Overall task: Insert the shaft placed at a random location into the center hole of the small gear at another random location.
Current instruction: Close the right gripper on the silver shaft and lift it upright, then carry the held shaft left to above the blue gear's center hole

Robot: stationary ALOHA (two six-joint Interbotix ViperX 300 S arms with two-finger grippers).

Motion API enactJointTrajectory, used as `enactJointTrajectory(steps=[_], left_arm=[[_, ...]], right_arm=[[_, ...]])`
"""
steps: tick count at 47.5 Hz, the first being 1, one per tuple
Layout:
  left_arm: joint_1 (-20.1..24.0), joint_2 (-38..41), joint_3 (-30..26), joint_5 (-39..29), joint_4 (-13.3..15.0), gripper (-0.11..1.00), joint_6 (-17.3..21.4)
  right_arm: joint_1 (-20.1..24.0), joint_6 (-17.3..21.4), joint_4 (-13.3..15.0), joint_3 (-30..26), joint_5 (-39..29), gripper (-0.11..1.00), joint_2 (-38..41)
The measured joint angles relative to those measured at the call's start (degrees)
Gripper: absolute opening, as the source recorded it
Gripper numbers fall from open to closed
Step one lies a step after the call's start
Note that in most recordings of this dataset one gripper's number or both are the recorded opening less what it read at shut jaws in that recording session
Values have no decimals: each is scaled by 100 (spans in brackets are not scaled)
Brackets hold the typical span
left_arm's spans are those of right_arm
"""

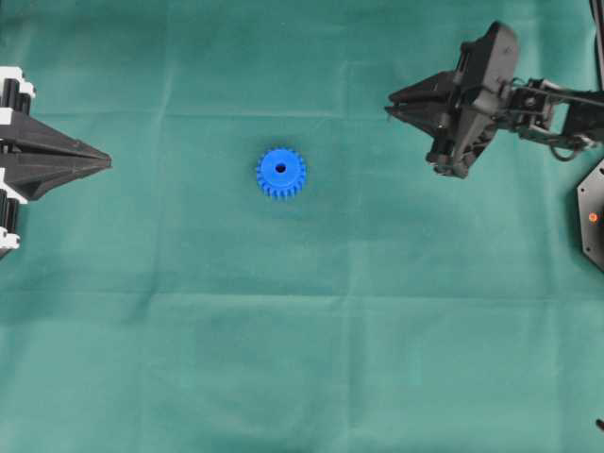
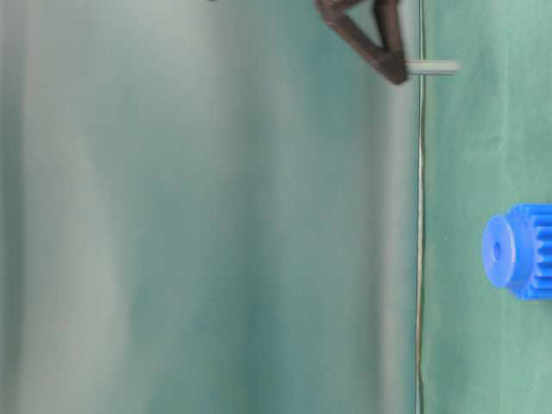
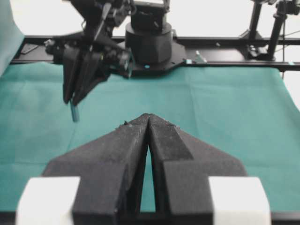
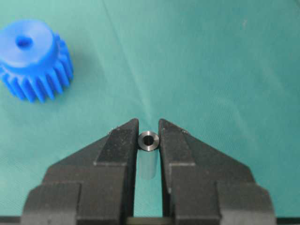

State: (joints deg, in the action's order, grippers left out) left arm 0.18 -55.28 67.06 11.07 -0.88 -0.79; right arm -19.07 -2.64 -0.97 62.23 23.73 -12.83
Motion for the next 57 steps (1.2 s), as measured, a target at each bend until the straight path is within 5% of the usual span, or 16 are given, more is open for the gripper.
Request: enactJointTrajectory(steps=[30, 57], left_arm=[[0, 0, 0, 0, 0, 0, 0], [0, 0, 0, -9, 0, 0, 0]], right_arm=[[141, 0, -26, -132, -141, 13, -53], [976, 0, -26, -1925, -211, 13, 1503]])
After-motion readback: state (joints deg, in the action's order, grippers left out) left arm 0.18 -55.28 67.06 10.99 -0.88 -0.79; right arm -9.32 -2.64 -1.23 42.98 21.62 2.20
